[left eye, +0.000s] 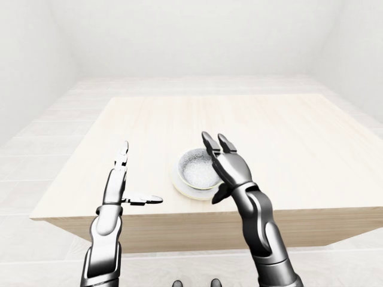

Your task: Put the bowl on the plate.

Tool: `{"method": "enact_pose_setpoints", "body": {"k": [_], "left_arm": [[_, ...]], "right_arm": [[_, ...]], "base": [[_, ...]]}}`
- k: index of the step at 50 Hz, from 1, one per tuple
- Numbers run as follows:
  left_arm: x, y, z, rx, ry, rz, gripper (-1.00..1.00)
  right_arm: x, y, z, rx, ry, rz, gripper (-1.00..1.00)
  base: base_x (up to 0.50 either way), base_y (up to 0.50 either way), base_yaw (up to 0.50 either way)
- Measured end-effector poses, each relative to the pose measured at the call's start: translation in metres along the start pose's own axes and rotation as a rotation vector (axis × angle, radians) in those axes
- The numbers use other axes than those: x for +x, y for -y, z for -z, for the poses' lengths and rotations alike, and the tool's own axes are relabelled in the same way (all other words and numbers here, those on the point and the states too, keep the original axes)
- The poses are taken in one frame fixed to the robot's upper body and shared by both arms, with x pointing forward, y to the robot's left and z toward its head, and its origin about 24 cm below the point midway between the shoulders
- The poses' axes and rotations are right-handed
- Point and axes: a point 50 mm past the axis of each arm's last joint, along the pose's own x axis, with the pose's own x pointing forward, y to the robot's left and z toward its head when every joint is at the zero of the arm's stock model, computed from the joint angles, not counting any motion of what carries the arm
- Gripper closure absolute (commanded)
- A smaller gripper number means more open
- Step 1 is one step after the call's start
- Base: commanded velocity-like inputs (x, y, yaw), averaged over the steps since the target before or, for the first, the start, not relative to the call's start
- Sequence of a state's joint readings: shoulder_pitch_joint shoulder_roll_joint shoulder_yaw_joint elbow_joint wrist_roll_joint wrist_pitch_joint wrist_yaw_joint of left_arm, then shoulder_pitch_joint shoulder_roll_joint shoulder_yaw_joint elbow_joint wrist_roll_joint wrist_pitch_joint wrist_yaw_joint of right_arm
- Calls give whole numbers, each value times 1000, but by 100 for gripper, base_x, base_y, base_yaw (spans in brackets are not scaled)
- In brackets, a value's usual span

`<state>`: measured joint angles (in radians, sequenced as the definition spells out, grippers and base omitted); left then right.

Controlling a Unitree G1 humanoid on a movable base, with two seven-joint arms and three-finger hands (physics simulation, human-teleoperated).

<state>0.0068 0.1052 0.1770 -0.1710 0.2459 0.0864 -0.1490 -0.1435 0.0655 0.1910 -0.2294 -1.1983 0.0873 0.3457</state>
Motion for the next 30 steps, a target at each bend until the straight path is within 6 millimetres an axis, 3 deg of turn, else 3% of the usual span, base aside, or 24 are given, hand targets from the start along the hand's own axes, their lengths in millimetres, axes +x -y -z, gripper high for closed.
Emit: {"method": "enact_pose_setpoints", "body": {"k": [14,30], "left_arm": [[-1,-1,-3,-1,14,-1,-100],[-1,-2,-6,-5,24,-1,-100]], "right_arm": [[-26,45,-13,64,92,122,-100],[-36,63,-17,50,132,170,-100]], "base": [[0,0,0],[0,0,0]]}}
